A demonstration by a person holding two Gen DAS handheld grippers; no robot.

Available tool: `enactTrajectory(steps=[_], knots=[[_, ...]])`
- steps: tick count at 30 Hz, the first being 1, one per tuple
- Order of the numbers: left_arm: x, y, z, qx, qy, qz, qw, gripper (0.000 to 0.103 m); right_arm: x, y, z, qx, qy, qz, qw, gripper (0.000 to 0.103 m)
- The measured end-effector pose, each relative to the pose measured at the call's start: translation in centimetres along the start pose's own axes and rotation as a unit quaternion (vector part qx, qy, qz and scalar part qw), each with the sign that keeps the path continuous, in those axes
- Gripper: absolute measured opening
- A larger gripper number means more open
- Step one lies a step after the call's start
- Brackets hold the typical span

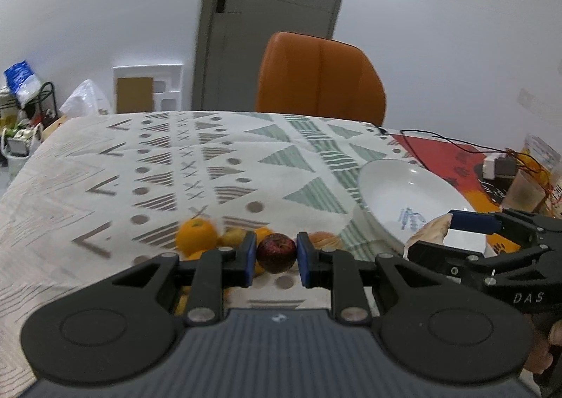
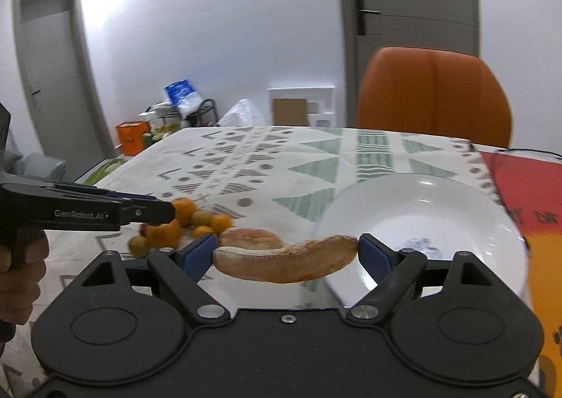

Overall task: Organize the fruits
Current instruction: 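Carry both fruits to the white plate and open the right tool to release the pomelo, then open the left tool to drop the red date onto the white plate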

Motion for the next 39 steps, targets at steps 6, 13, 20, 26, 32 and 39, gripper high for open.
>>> enactTrajectory(steps=[6,13,20,26,32,39], knots=[[-2.5,-2.1,0.5,0.007,-0.014,-0.025,0.9996,0.023,-3.3,0.4,-0.6,-0.001,-0.024,-0.037,0.999,0.084],[-5.6,-4.4,0.8,0.018,-0.034,-0.054,0.9978,0.023,-6.8,0.9,-1.7,0.005,-0.043,-0.079,0.996,0.084],[-8.3,-6.2,1.1,0.027,-0.056,-0.073,0.9954,0.023,-8.6,1.2,-2.5,0.008,-0.057,-0.097,0.994,0.084],[-9.7,-7.3,1.2,0.034,-0.065,-0.085,0.9937,0.023,-9.5,1.2,-2.6,0.005,-0.063,-0.107,0.992,0.084],[-10.5,-8.3,1.4,0.039,-0.069,-0.091,0.9927,0.023,-10.2,1.5,-2.3,-0.008,-0.071,-0.118,0.990,0.087],[-11.4,-8.9,2.0,0.038,-0.073,-0.094,0.9922,0.023,-10.4,2.1,-2.0,-0.016,-0.082,-0.116,0.990,0.088]])
Point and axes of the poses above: each gripper's, at about its wrist camera, not at the fingertips, and y roughly against the way its jaws point, x to its left, z to its top, the point moved 9 cm from there along -y, roughly the way its jaws point, and after that the axes turned 6 degrees about -z, right-handed, at the moved point
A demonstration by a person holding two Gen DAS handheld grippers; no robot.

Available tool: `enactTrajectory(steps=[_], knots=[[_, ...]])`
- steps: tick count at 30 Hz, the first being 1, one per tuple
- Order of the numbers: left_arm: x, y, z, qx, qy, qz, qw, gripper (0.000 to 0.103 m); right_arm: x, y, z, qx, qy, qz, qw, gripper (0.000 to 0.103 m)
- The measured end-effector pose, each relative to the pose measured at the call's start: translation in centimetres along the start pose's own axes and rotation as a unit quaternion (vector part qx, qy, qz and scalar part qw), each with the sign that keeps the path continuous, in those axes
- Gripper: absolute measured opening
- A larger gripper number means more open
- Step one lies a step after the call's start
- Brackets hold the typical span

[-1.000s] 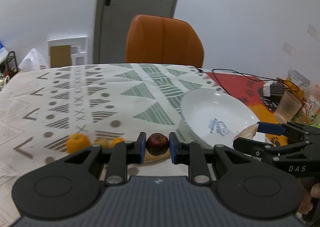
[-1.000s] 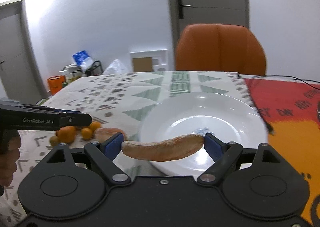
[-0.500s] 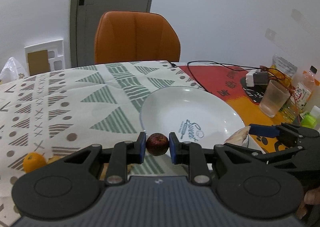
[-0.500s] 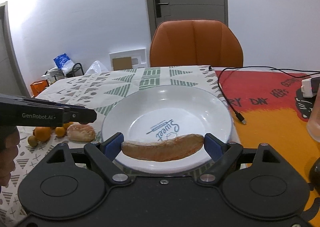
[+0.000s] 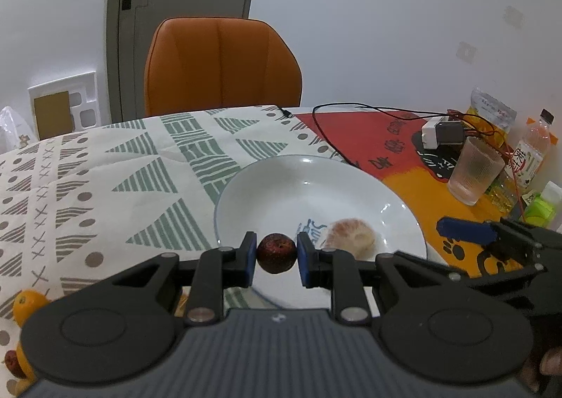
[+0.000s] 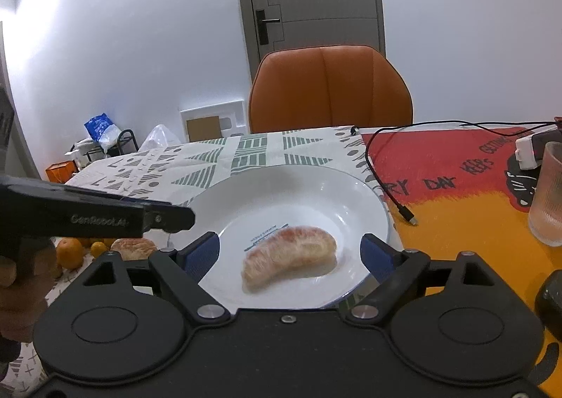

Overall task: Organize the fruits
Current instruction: 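Open the left tool to drop the red date onto the white plate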

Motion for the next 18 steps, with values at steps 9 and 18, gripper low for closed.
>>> enactTrajectory(steps=[9,18], knots=[[1.2,1.3,0.1,-0.004,0.014,0.024,0.9996,0.030,0.1,0.1,-0.5,0.008,-0.013,0.008,1.000,0.094],[4.0,4.1,-0.3,-0.022,0.033,0.071,0.9967,0.065,1.4,0.0,-0.3,0.006,-0.015,0.022,1.000,0.103]])
Point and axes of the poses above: each gripper's, at about its wrist camera, not at the fingertips, and y roughly against the way its jaws point, x to its left, z to its top, the point moved 9 cm from there along -y, roughly the way its jaws point, and after that the axes turned 6 degrees about -z, right-handed, at the moved point
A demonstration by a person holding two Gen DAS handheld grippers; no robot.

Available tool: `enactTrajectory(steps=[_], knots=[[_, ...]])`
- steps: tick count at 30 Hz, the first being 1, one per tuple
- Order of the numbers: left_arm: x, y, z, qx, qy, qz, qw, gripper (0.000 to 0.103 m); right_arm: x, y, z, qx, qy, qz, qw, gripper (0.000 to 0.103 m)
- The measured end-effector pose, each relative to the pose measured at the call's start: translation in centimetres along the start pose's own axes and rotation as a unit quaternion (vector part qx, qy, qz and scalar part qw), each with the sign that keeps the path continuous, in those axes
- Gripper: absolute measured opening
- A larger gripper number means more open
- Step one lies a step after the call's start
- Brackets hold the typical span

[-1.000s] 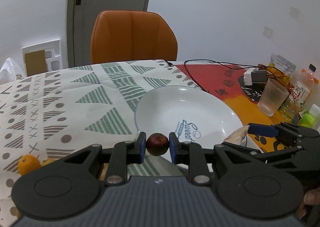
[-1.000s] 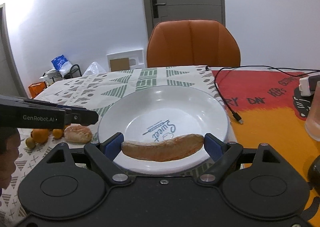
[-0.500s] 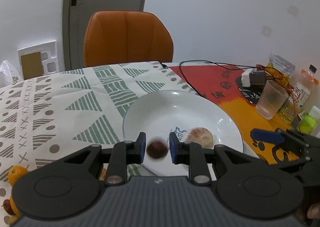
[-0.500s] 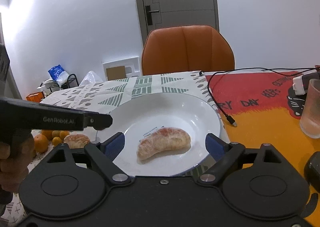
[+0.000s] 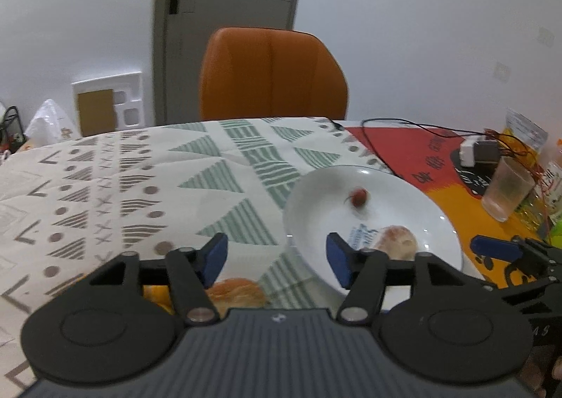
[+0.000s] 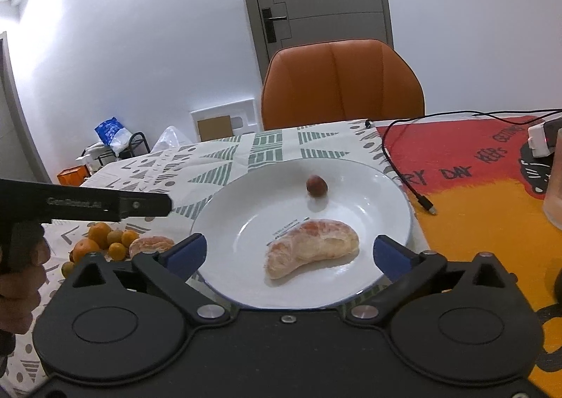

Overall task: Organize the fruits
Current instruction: 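Open the left tool to drop the red date onto the white plate, then grasp the small yellow-brown fruit with the left tool while the right tool grasps a mandarin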

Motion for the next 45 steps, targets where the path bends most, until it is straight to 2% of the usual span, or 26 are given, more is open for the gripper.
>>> enactTrajectory(steps=[3,9,20,45], knots=[[1.3,0.8,0.0,-0.010,0.008,0.018,0.9998,0.076,0.2,-0.2,0.0,0.004,-0.006,0.005,1.000,0.103],[3.7,3.0,-0.2,-0.033,0.019,0.054,0.9978,0.085,1.4,-0.7,-0.1,0.012,-0.009,0.024,1.000,0.103],[7.4,5.6,-1.7,-0.033,0.052,0.088,0.9942,0.086,5.1,-0.6,0.0,0.015,0.017,0.064,0.998,0.103],[11.8,7.2,-6.3,-0.015,0.107,0.117,0.9873,0.083,10.2,-1.6,-0.8,0.037,0.047,0.124,0.990,0.103]])
Point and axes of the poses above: each gripper's, at about its wrist camera, not at the fingertips, and y roughly against the way its jaws point, x to its left, z to its top, the point moved 9 cm from there along -y, roughly the way its jaws point, and after that the axes turned 6 degrees about -z, right-handed, at the moved point
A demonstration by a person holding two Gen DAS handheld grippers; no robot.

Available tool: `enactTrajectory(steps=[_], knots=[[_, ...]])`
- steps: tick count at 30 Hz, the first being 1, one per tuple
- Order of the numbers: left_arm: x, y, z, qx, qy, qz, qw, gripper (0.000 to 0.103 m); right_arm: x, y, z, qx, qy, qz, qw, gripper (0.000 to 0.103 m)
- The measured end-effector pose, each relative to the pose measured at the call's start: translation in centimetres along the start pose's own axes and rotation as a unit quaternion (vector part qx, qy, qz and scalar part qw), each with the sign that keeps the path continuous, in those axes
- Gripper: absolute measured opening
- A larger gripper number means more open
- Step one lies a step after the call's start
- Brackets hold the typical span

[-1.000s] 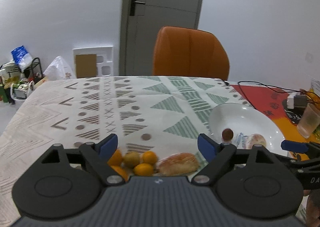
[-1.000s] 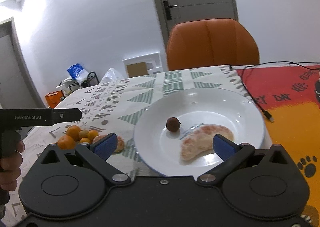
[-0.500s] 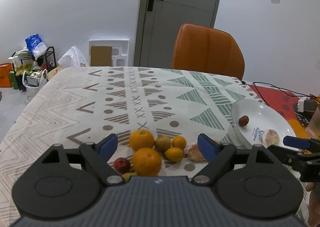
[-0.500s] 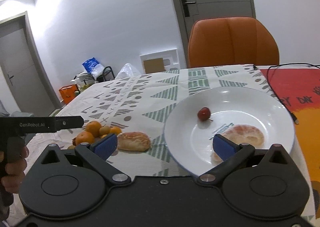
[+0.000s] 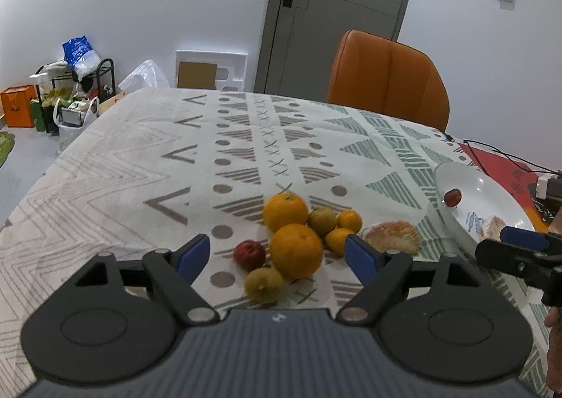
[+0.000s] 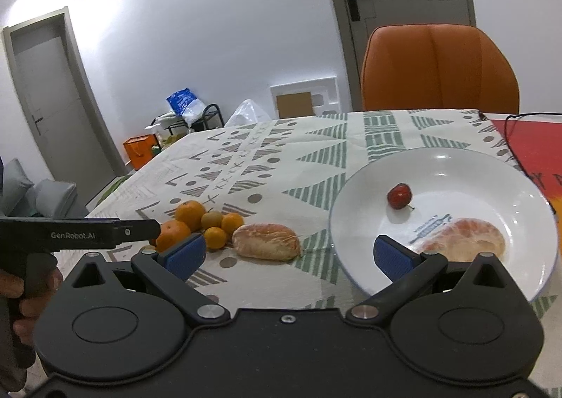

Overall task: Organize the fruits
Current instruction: 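Grasp the small yellow-brown fruit with the left tool while the right tool grasps a mandarin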

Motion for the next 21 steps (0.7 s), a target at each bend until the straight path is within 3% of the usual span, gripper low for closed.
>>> enactTrajectory(steps=[4,9,13,17,21], knots=[[0.6,-0.3,-0.8,0.008,0.006,0.000,0.9999,0.077,0.6,-0.4,-0.1,0.002,0.006,0.003,1.000,0.103],[1.2,-0.9,-1.6,0.020,0.015,-0.005,0.9997,0.062,1.6,-0.9,-0.2,0.008,0.016,0.010,1.000,0.101],[1.3,-1.1,-1.9,0.022,0.022,-0.025,0.9992,0.054,2.4,-1.5,-0.2,0.014,0.024,0.018,0.999,0.089],[0.7,-1.0,-2.0,0.022,0.011,-0.043,0.9988,0.036,3.1,-2.1,-0.5,0.022,0.028,0.027,0.999,0.080],[0.5,-1.1,-2.4,0.030,0.009,-0.050,0.9982,0.025,3.8,-2.9,-0.5,0.028,0.029,0.035,0.999,0.077]])
Point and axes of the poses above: each gripper's, at about its wrist camera, not at the fingertips, and y roughly against the way its jaws point, x to its left, z to its top, the point moved 9 cm from there along -y, roughly the way its jaws point, and after that the axes turned 6 degrees about -z, right-handed, at the moved point
